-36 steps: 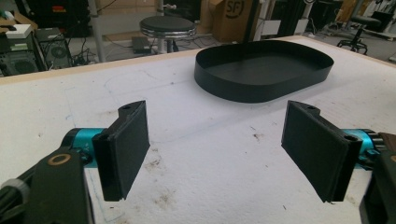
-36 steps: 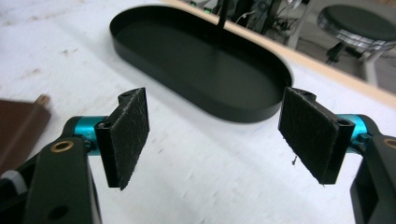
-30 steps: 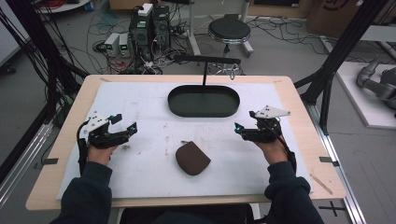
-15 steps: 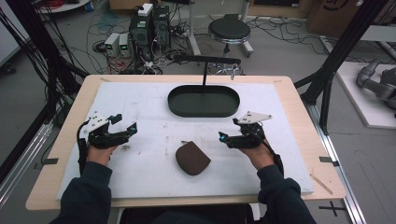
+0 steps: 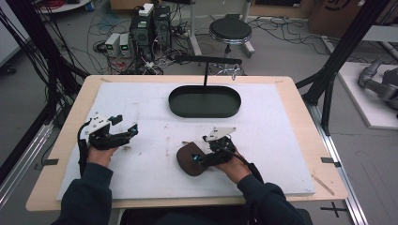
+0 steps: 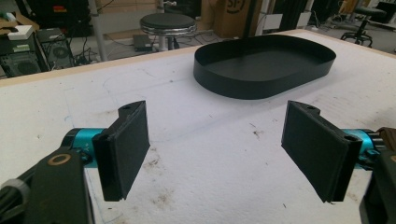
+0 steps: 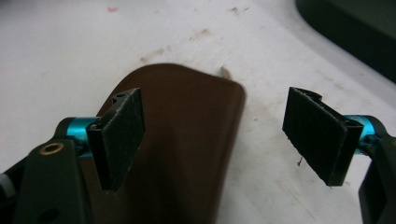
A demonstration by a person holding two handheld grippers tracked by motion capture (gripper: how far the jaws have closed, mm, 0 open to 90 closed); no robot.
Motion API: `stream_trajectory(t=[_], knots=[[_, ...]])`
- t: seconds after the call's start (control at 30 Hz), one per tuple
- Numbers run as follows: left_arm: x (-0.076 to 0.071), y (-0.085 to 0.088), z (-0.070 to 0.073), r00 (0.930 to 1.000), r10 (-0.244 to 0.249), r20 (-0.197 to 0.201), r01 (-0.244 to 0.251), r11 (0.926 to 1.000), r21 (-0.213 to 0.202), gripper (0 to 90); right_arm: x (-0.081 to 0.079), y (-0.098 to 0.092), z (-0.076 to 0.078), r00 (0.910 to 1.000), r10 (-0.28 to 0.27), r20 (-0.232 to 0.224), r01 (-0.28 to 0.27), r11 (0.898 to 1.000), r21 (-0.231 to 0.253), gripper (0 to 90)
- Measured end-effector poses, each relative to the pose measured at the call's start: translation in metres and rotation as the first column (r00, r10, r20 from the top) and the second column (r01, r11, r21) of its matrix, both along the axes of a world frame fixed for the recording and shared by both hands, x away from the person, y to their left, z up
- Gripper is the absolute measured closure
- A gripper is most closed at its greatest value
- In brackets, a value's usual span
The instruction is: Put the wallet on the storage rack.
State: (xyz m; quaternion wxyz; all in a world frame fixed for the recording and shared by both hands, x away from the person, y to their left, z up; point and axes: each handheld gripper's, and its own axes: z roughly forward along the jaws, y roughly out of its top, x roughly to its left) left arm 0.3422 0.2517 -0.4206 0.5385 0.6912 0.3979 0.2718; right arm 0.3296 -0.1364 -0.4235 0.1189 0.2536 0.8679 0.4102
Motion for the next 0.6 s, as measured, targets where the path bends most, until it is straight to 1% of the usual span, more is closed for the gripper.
stream_trajectory(t=[0.03, 0.07, 0.13, 0.17, 0.2, 0.23, 0.27, 0.33, 0.4, 0.43, 0.47, 0.5, 0.53, 0.57, 0.6], knots=[[0.000, 0.000, 0.000, 1.0000, 0.000, 0.000, 0.000, 1.0000, 0.000, 23.1, 0.000, 0.002, -0.002, 1.0000, 0.003, 0.001, -0.003, 1.000, -0.014, 21.2], [0.000, 0.000, 0.000, 1.0000, 0.003, 0.001, -0.003, 1.0000, -0.005, 23.1, 0.000, 0.005, -0.005, 0.9999, 0.003, -0.009, -0.004, 0.999, -0.032, 21.2], [0.000, 0.000, 0.000, 1.0000, 0.002, -0.001, -0.002, 1.0000, -0.005, 23.1, 0.001, 0.004, -0.008, 0.9999, 0.004, -0.009, -0.004, 0.999, -0.040, 19.7], [0.000, 0.000, 0.000, 1.0000, 0.002, -0.001, -0.002, 1.0000, -0.006, 23.1, 0.001, 0.004, -0.008, 1.0000, 0.007, 0.001, -0.007, 0.999, -0.046, 19.7], [-0.001, 0.000, 0.000, 1.0000, 0.003, 0.000, -0.003, 1.0000, -0.006, 23.1, 0.001, 0.004, -0.007, 0.9996, 0.000, 0.027, 0.002, 0.998, -0.059, 19.8], [-0.001, 0.000, 0.000, 1.0000, 0.003, 0.001, -0.003, 1.0000, -0.006, 23.1, 0.000, 0.002, -0.006, 0.9993, -0.004, 0.037, 0.006, 0.998, -0.070, 19.8], [-0.001, 0.000, 0.000, 1.0000, 0.003, 0.001, -0.003, 1.0000, -0.006, 23.1, 0.000, 0.002, -0.006, 0.9993, -0.004, 0.037, 0.006, 0.998, -0.070, 19.8], [0.000, 0.000, 0.000, 1.0000, 0.002, 0.000, -0.002, 1.0000, -0.005, 23.1, 0.003, -0.003, -0.005, 0.9992, -0.029, 0.028, 0.031, 0.997, -0.076, 19.8], [-0.001, 0.000, 0.000, 1.0000, 0.003, 0.001, -0.003, 1.0000, -0.009, 23.1, 0.003, -0.005, -0.005, 0.9989, -0.034, 0.033, 0.036, 0.996, -0.080, 19.8], [0.000, 0.000, 0.000, 1.0000, 0.002, 0.002, -0.002, 1.0000, -0.008, 23.1, 0.004, -0.008, -0.005, 0.9981, -0.045, 0.042, 0.049, 0.995, -0.085, 19.9], [0.000, 0.000, 0.000, 1.0000, 0.003, 0.001, -0.003, 1.0000, -0.007, 23.2, 0.007, -0.013, -0.004, 0.9963, -0.073, 0.044, 0.077, 0.993, -0.092, 20.0], [0.000, 0.000, 0.000, 1.0000, 0.002, 0.000, -0.002, 1.0000, -0.006, 23.2, 0.007, -0.013, -0.004, 0.9963, -0.073, 0.044, 0.077, 0.993, -0.092, 20.0], [0.000, 0.000, 0.000, 1.0000, 0.003, 0.000, -0.003, 1.0000, -0.005, 23.1, 0.010, -0.018, -0.003, 0.9947, -0.094, 0.042, 0.097, 0.991, -0.096, 20.2], [0.000, 0.000, 0.000, 1.0000, 0.002, 0.000, -0.002, 1.0000, -0.005, 23.1, 0.011, -0.020, -0.003, 0.9944, -0.097, 0.042, 0.101, 0.990, -0.096, 20.2], [0.000, 0.000, 0.000, 1.0000, 0.001, 0.000, -0.001, 1.0000, -0.006, 23.2, 0.012, -0.023, -0.003, 0.9928, -0.111, 0.044, 0.115, 0.988, -0.100, 20.2]])
